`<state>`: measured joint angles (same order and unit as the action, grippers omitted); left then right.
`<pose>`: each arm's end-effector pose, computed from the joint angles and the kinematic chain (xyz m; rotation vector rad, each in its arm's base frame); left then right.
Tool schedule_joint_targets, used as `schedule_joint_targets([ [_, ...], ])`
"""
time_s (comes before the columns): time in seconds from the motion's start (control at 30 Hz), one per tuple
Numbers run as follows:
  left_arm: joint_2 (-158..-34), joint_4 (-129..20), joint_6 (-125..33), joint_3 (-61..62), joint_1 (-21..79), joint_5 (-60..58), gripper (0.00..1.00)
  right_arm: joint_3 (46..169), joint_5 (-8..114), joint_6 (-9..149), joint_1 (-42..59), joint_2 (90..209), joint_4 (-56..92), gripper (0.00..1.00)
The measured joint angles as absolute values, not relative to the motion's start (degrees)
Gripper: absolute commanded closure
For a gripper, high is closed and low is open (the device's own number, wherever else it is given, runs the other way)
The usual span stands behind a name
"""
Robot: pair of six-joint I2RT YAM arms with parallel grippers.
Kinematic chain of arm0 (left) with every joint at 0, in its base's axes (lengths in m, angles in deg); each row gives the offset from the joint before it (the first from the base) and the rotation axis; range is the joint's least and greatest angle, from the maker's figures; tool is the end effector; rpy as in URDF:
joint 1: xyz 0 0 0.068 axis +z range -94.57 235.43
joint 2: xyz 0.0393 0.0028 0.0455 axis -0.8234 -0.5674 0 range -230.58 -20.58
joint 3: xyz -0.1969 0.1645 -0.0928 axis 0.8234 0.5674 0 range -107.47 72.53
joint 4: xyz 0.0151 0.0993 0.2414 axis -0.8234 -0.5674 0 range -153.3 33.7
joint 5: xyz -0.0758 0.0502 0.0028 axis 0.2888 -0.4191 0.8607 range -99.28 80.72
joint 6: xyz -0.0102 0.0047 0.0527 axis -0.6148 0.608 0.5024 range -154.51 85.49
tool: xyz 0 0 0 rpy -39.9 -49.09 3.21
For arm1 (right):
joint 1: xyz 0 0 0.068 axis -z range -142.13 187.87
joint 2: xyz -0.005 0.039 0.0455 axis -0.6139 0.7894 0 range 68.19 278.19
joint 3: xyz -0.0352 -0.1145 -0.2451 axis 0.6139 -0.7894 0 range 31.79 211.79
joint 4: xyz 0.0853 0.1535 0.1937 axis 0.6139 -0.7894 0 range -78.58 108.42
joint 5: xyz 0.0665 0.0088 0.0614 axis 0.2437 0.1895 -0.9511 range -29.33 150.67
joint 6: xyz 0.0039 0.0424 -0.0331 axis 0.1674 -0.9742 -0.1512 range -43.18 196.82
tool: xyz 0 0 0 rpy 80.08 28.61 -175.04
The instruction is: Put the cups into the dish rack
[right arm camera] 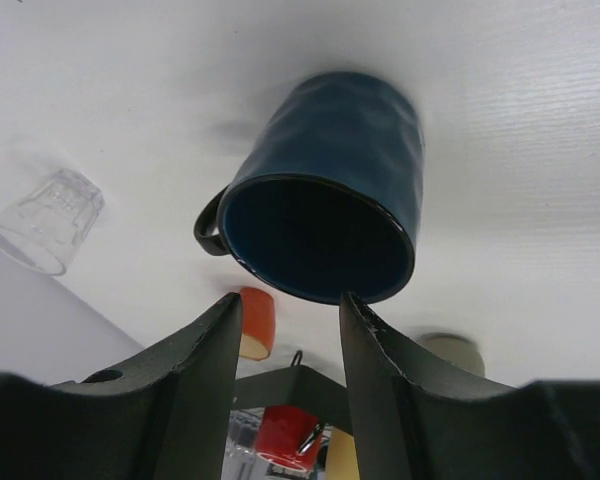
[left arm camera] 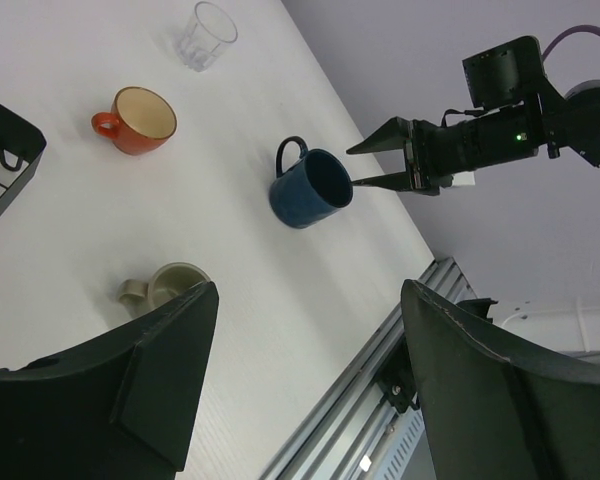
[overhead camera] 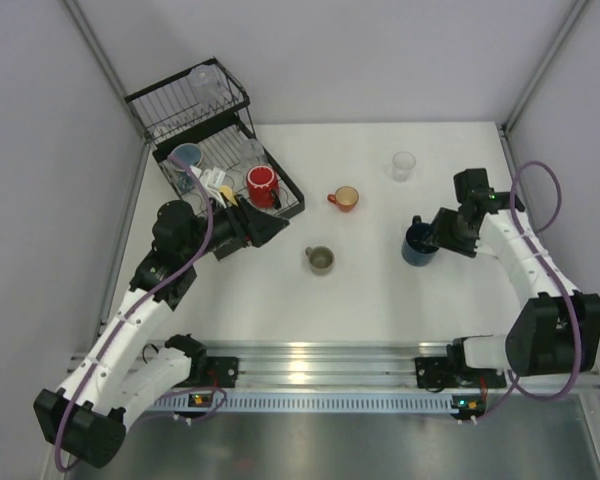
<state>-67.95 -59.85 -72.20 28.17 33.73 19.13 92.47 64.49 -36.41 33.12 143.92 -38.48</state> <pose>0.1737 -0.0873 0.3428 0.1497 1.8120 -1.1732 0.2405 0.0176 0.2595 2.3645 1.6837 0.3453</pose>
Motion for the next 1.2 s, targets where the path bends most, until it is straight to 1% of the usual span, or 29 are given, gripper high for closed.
schedule_joint_targets([
  [0.3,-68.0,-59.9,-71.9,28.2,33.7,19.2,0.22,97.0,64.6,-36.8,36.3,148.6,-38.5,0.56],
  [0.6,-68.5,-61.5,-70.6,27.5,33.7,18.5,0.22,97.5,65.3,-36.8,39.6,150.8,-38.0,0.57],
  [1.2,-69.2,-61.9,-70.1,27.2,33.7,17.1,0.22,95.9,60.0,-36.8,39.6,156.4,-32.5,0.59],
])
